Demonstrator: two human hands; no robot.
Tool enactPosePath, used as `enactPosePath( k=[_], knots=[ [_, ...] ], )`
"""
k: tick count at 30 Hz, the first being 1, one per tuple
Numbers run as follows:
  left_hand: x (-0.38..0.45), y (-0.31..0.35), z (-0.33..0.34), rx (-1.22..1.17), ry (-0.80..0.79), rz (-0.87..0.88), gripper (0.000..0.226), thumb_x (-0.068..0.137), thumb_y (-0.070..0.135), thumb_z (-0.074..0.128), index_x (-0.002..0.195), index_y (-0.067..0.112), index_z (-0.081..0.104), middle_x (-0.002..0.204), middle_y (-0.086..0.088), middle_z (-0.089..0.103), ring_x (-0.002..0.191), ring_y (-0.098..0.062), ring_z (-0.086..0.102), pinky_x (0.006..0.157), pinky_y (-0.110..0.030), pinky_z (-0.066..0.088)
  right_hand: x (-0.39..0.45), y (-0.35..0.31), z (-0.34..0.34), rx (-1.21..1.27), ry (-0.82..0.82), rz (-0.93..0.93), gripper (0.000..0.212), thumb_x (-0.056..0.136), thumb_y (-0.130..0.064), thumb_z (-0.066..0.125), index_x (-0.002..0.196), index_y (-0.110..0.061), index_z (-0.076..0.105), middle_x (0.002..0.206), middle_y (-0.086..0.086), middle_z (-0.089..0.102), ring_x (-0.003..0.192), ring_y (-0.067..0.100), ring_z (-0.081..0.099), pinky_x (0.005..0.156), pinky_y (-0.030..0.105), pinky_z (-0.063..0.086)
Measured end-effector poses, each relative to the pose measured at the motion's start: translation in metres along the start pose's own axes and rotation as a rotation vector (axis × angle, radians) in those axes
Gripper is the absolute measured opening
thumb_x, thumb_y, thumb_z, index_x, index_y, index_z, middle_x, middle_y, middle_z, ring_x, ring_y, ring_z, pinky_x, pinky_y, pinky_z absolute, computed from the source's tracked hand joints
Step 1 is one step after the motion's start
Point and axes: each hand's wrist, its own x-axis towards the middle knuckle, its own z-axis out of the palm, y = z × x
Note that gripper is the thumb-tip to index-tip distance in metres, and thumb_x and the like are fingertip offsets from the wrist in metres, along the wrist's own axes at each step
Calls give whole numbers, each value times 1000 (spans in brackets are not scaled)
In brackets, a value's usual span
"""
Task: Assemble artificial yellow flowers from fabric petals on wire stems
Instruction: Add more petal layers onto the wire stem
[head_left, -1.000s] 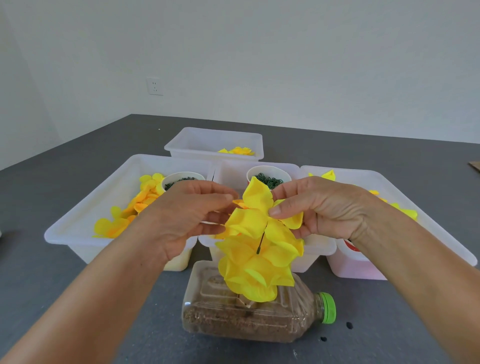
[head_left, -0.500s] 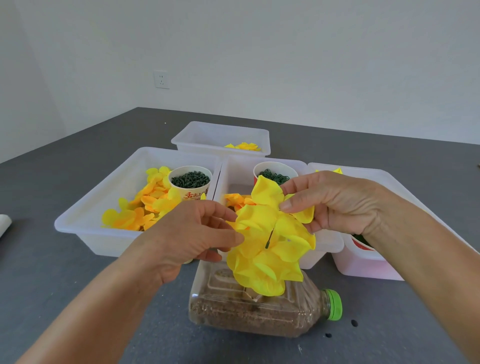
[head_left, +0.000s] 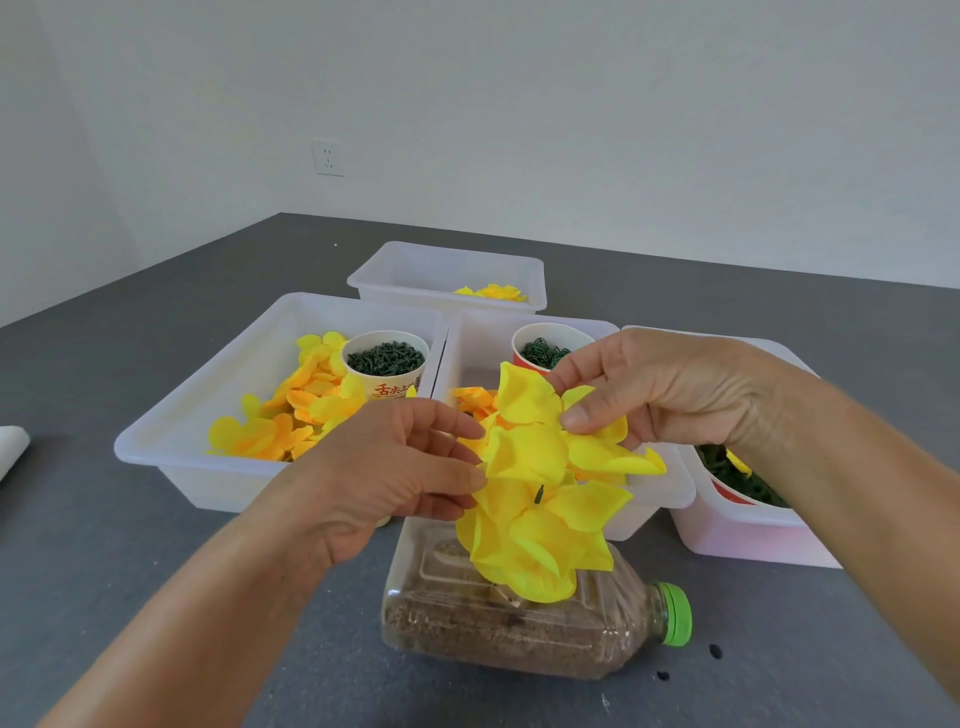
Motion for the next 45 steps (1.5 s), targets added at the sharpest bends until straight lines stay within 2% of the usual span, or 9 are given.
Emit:
enactPosePath(
  k=[7,10,15,21,25,29,33,42,45],
  knots=[
    [-1,-2,-3,49,35,3,24,77,-3,68,100,6,67,98,-19,69,74,-23,64,66,-30,55,8,-7,-8,-83,-107,11,27,62,0,66,82,-16,75,89,7,71,71,21,70,65,36,59],
    [-3,4,-4,28,139,91,13,77,12,69,90,9,70,81,-8,70,68,-14,63,61,-25,53,11,-9,-10,-86,-126,12,28,63,1,66,83,-16,75,87,7,73,72,20,70,63,34,59],
    [-18,18,9,-77,33,148,51,50,50,70,81,8,71,75,-9,70,56,-14,59,49,-22,48,12,-10,-10,-76,-140,10,30,63,1,66,89,-14,72,86,7,73,73,21,71,64,34,59],
    [-19,12,24,-134,5,150,45,46,22,76,88,8,70,74,-15,70,50,-17,60,42,-20,47,9,-8,-5,-28,-96,-7,35,61,2,66,92,-13,69,87,5,73,73,22,70,63,34,59],
    [-20,9,28,-172,8,151,42,46,18,76,87,8,71,72,-14,70,47,-17,59,40,-20,45,7,0,0,92,10,-9,55,56,0,68,109,-12,61,101,11,68,81,25,67,68,35,58],
    [-19,8,29,-178,17,144,39,48,16,75,86,9,71,72,-14,70,46,-17,58,40,-20,45,1,10,3,126,103,18,71,51,-10,72,120,-11,54,94,7,70,76,21,66,73,38,55],
    [-18,10,30,-164,14,142,36,49,15,74,85,10,72,72,-14,70,45,-17,58,40,-20,45,-10,11,5,140,54,-6,50,62,-6,74,111,-8,61,88,8,71,71,19,69,62,33,59],
    [-10,16,40,-167,21,74,27,58,29,69,77,10,69,58,-8,65,41,-16,56,35,-20,41,-10,16,15,180,92,-4,69,56,-7,68,123,2,55,118,21,60,107,35,56,97,49,45],
    [-6,15,42,-170,19,48,21,59,24,70,75,9,67,54,-7,63,39,-17,56,34,-19,40,-8,18,17,239,98,6,69,56,-6,66,123,3,55,114,20,61,105,35,57,99,51,43]
  ],
)
